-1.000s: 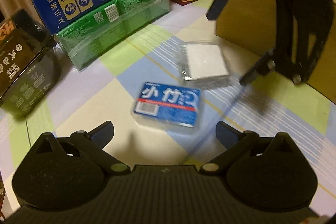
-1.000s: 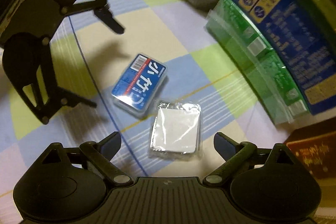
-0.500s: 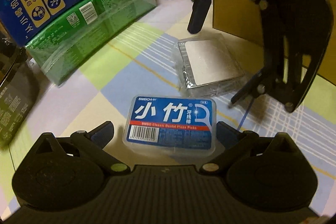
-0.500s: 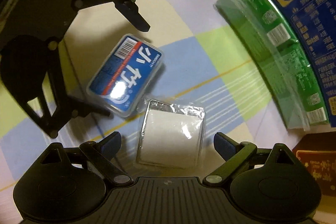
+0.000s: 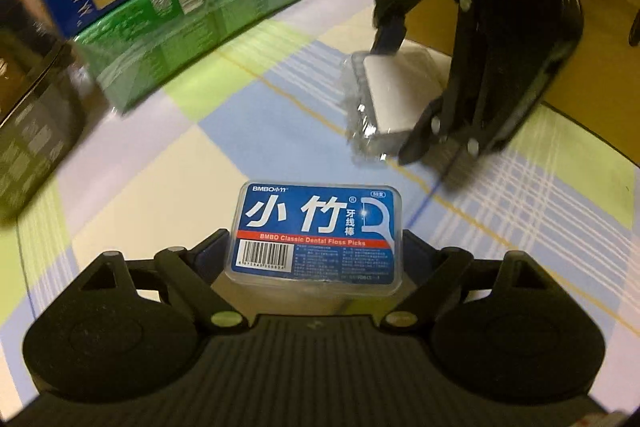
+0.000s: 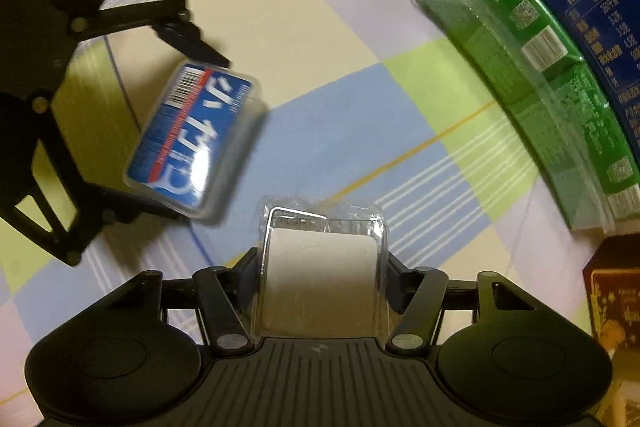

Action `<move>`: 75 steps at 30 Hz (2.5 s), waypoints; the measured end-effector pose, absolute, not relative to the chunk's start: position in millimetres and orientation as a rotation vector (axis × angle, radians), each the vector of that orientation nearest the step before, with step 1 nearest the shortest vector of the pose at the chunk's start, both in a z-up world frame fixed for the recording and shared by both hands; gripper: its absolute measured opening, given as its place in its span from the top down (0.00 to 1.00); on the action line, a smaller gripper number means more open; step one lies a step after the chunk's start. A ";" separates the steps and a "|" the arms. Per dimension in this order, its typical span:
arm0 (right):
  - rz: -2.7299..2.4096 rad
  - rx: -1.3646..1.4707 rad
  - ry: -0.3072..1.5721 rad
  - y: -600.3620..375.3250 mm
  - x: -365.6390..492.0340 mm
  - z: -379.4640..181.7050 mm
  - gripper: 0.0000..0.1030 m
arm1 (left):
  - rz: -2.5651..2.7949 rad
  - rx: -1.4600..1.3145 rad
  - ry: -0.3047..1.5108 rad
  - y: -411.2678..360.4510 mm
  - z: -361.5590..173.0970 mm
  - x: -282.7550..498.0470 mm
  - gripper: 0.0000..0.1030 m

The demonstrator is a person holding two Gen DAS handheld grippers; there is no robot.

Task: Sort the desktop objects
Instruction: 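Grasp the blue floss pick box with the left tool while the right tool grasps the clear box, then carry the floss box and clear box over the cardboard box with both tools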

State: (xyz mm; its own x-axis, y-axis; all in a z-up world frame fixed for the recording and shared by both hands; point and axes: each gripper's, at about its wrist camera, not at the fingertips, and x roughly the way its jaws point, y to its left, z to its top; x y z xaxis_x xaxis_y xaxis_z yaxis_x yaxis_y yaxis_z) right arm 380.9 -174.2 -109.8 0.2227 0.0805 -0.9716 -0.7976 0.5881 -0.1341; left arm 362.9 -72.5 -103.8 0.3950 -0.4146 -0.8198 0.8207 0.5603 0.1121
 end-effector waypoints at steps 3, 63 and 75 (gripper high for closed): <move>0.663 -0.717 1.207 -177.0 370.5 -103.2 0.43 | -0.804 0.549 0.851 -65.2 -102.9 342.3 0.17; 0.212 0.075 0.770 -347.0 -23.3 62.0 0.43 | -0.423 0.029 0.746 -113.1 40.9 21.5 0.17; 0.104 0.128 0.725 -411.1 -16.3 70.6 0.43 | -0.532 0.091 0.749 -198.9 46.0 40.2 0.17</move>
